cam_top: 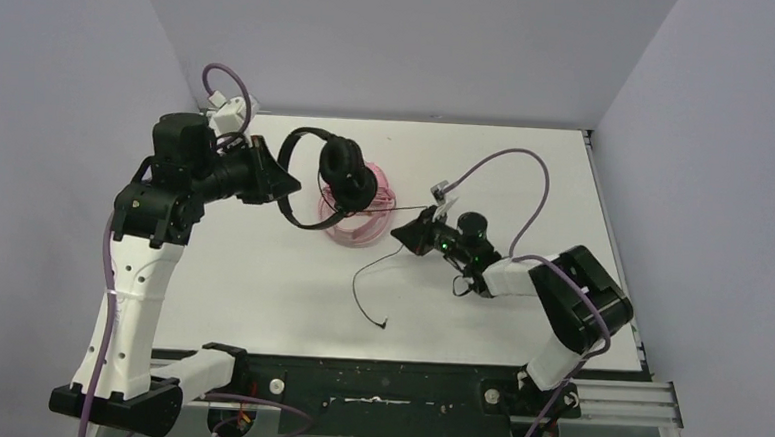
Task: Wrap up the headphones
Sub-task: Wrap the headphones cable around the headphones.
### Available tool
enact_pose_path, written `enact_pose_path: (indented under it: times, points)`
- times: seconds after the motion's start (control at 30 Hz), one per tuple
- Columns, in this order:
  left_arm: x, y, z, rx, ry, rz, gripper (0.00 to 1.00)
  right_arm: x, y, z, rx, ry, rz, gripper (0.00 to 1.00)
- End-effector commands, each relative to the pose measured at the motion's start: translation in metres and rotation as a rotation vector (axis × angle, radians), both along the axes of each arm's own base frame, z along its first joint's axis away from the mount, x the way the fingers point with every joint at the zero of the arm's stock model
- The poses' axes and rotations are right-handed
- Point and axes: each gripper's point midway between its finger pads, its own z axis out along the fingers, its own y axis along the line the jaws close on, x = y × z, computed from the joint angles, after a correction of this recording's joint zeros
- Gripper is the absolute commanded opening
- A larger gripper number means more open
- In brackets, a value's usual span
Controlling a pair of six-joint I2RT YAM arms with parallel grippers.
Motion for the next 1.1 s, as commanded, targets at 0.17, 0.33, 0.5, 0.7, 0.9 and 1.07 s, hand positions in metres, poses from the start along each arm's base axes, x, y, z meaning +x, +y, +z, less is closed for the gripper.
enact_pose_path:
  times: [0.17, 0.33, 0.5, 0.7, 0.9, 1.07]
  points:
    - [-0.048, -0.034, -0.025, 0.378, -0.46, -0.517, 0.0, -0.024, -0.06, 0.013, -0.241, 0.369, 0.242, 0.0]
    - [-0.051, -0.034, -0.044, 0.503, -0.511, -0.556, 0.0, -0.007, -0.088, 0.04, -0.247, 0.414, 0.144, 0.0]
    - [-0.056, -0.04, -0.059, 0.577, -0.546, -0.596, 0.0, 0.009, -0.095, 0.076, -0.267, 0.36, 0.109, 0.0]
    - [-0.063, -0.063, -0.063, 0.534, -0.604, -0.652, 0.0, 0.021, -0.081, 0.091, -0.244, 0.363, 0.172, 0.0]
    - [-0.052, -0.067, -0.045, 0.478, -0.589, -0.545, 0.0, 0.005, -0.059, 0.089, -0.236, 0.394, 0.249, 0.02]
    - [-0.04, -0.06, -0.033, 0.416, -0.495, -0.371, 0.0, -0.014, -0.041, 0.071, -0.239, 0.453, 0.299, 0.02]
